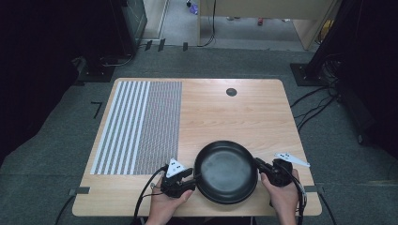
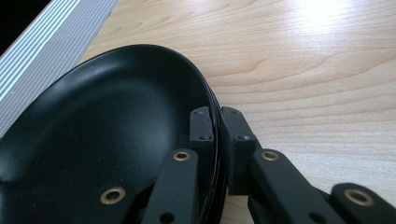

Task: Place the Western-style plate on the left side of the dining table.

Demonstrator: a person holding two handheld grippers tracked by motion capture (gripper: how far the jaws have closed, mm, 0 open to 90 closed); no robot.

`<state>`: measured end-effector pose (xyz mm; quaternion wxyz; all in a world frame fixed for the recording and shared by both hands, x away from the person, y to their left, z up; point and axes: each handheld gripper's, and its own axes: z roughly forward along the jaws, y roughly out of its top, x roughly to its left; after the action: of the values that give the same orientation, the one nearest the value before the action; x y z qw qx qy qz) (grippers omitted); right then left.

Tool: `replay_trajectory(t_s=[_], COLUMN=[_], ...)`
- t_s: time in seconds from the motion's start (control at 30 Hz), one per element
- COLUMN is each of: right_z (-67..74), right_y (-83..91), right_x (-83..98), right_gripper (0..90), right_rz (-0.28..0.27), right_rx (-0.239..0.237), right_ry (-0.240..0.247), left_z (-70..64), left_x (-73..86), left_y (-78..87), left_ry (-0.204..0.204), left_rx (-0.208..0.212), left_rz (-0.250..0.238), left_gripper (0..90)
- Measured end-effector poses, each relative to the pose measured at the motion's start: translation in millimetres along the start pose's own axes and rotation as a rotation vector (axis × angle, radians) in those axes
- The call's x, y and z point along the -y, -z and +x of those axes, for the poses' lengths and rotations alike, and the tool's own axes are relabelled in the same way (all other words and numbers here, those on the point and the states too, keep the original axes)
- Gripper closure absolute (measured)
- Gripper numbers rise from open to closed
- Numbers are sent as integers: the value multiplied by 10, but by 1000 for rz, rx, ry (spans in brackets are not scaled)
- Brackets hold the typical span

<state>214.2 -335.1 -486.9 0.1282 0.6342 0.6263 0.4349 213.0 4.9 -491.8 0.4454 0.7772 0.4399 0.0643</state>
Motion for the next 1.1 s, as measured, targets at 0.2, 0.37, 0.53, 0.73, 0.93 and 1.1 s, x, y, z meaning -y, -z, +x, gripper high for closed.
replay_trajectory(t_s=[0.2, 0.37, 0.53, 0.73, 0.93, 1.1], right_z=[-3, -11, -12, -18, -35, -48], right_y=[3, 4, 19, 30, 36, 37], right_x=[1, 5, -2, -6, -3, 5], right_gripper=[852, 855, 859, 863, 866, 865], right_rz=[1, -2, 12, 26, 30, 23], right_rx=[-2, -7, -9, -13, -27, -38], right_ry=[1, -9, -45, -77, -101, -83], left_z=[7, 24, 38, 48, 69, 90], left_x=[2, 8, 6, 8, 13, 13], left_y=[-5, -16, -14, -12, -9, -7], left_ry=[6, 33, 41, 50, 58, 63], left_rx=[11, 39, 49, 54, 71, 85], left_rz=[1, 8, 12, 13, 9, 9], left_gripper=[588, 597, 601, 606, 608, 609])
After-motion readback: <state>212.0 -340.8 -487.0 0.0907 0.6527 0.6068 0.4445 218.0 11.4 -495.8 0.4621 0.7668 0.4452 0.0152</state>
